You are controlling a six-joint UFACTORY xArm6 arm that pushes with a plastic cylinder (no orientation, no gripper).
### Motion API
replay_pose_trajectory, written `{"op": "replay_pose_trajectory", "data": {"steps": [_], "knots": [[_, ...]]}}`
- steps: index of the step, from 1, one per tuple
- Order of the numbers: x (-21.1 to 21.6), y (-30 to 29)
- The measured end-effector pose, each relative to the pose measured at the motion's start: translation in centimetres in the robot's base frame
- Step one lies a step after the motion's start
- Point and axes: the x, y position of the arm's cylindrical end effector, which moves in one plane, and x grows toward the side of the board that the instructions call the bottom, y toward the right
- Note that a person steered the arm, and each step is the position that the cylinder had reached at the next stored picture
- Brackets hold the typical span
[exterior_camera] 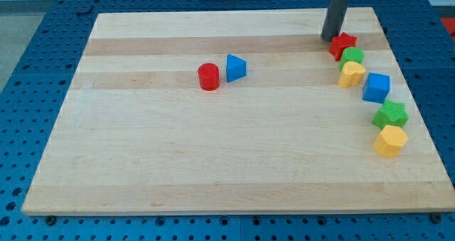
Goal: Move the blue cube a bit up
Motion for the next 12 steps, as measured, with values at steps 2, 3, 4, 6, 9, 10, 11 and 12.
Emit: {"op": "replay_pose_trajectory", "data": {"steps": [2, 3, 4, 6, 9, 10, 11, 12], "knots": [[-2.4, 5.2], [-3.5, 5.8], [-3.3, 8.3], [4.0, 15.2], [13.5, 10.2], [15.5, 8.1], [16.2, 7.1], [16.2, 6.9]]}}
